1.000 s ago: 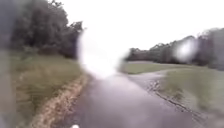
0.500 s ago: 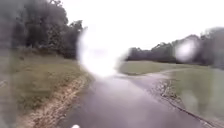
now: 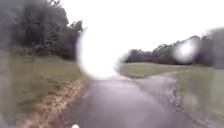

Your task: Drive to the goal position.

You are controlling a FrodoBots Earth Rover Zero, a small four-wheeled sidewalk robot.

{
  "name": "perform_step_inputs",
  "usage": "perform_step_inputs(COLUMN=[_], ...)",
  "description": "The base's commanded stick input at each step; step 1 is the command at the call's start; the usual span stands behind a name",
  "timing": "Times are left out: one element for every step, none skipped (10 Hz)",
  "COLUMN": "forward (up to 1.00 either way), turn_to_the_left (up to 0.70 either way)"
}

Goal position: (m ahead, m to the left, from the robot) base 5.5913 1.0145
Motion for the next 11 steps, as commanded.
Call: perform_step_inputs(forward=[0.85,0.85,0.85,0.85,0.85,0.85,0.85,0.85,0.85,0.85,0.85], turn_to_the_left=[0.0,0.0,0.0,0.0,0.0,0.0,0.0,0.0,0.0,0.0,0.0])
